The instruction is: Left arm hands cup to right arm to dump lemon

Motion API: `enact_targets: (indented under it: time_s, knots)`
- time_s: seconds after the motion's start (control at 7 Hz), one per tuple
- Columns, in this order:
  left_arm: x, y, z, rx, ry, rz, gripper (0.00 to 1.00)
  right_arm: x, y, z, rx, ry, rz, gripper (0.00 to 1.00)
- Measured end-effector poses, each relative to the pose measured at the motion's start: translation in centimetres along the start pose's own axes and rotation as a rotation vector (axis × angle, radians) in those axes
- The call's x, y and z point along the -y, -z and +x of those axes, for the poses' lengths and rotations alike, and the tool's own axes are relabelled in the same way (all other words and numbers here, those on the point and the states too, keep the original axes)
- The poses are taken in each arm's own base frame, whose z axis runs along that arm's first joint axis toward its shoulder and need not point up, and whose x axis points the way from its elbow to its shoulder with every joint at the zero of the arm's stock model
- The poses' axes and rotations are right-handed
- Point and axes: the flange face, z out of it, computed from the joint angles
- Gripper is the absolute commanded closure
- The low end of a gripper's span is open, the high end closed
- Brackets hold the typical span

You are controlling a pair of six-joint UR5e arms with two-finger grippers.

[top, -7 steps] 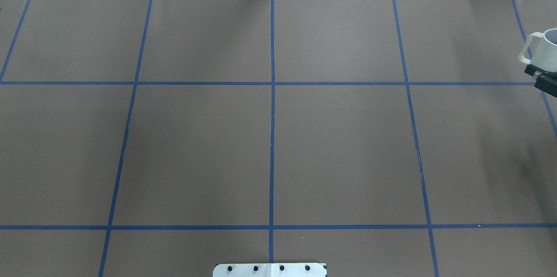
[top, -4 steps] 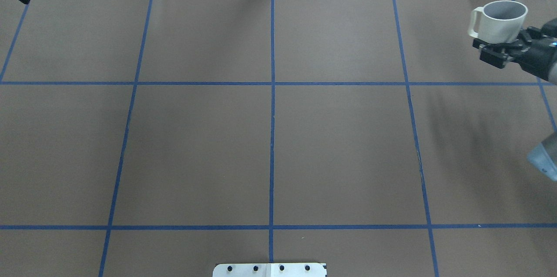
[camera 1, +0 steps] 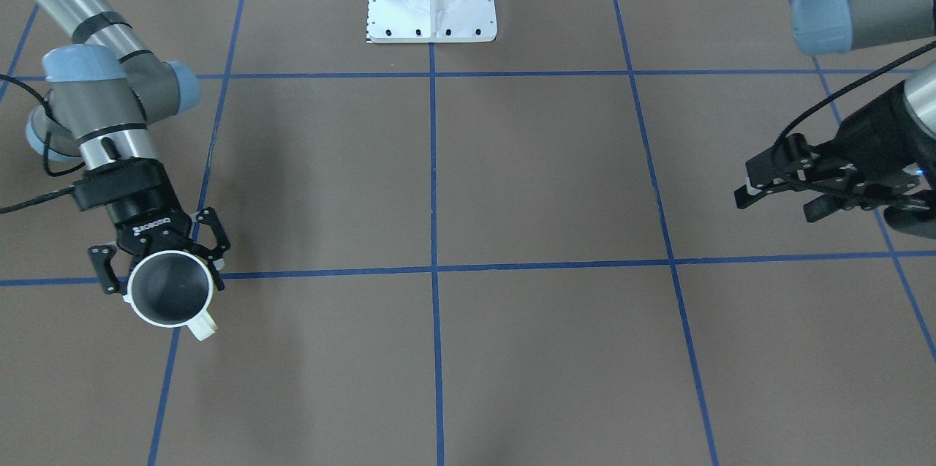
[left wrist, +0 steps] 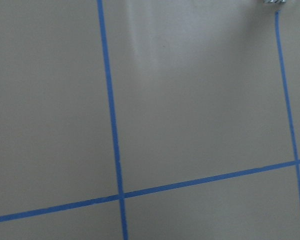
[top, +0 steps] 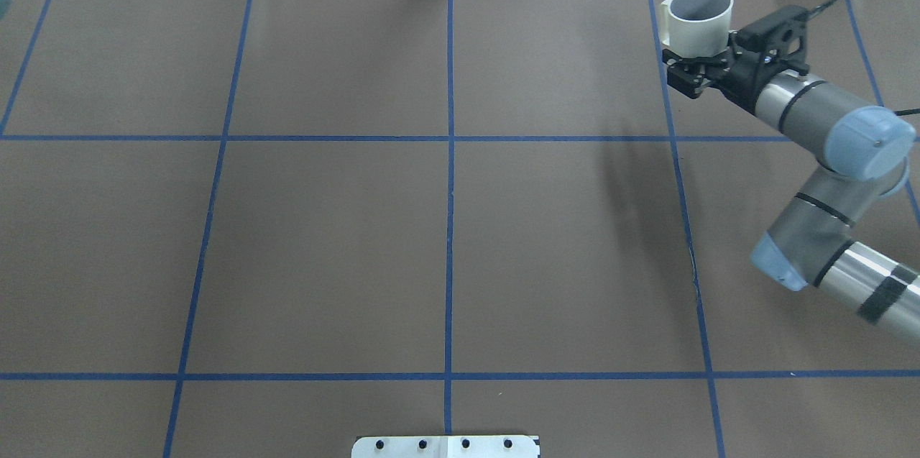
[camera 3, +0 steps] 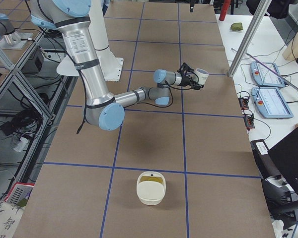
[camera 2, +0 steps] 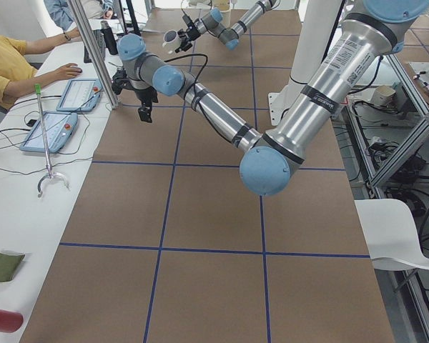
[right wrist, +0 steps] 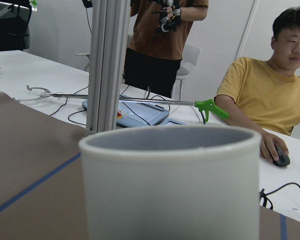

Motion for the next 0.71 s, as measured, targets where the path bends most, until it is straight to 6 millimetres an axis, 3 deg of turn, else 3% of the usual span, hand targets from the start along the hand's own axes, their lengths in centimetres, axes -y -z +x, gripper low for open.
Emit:
enact_targets:
  time_s: [0.29,0.43,0.71]
  knots:
    - [0.7,-0.7,4.5,-0.043,0.095,0.016,0.00,2.9,-2.5,-7.2,-0.053,-0.012,0.075,1.00]
    - [1.4,-2.2,6.5,-0.071,0.159,0.021,0.00,4.7,-3.3,-10.3,-0.071,-0.021,0.104,1.00]
    - [2.5,-5.0,10.6,-0.119,0.271,0.055,0.00,6.9,-4.0,-14.4,-0.098,-0.019,0.117,1.00]
